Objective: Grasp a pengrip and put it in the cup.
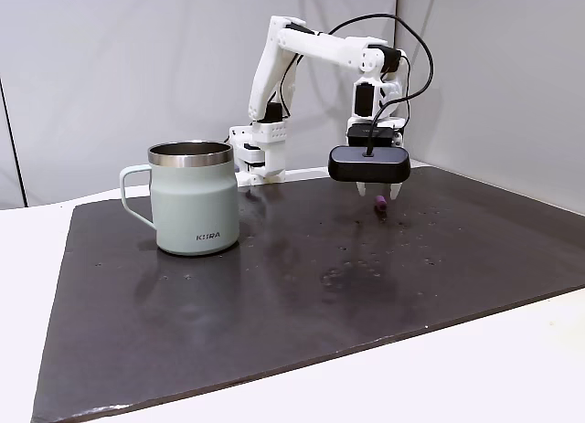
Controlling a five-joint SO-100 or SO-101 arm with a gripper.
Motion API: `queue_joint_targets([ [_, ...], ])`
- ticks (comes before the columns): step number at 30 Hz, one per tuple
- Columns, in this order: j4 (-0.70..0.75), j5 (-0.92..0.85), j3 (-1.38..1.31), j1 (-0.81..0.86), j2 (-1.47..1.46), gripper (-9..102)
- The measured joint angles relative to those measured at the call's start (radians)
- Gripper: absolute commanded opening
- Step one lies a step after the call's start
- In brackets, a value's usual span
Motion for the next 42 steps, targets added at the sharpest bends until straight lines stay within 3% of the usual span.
queue_joint_targets([
  [18, -0.132, -0.034, 0.089, -0.055, -0.048, 20],
  [31, -0.137, -0.061, 0.103, -0.081, -0.052, 3],
  [42, -0.132, -0.044, 0.103, -0.081, -0.041, 0],
])
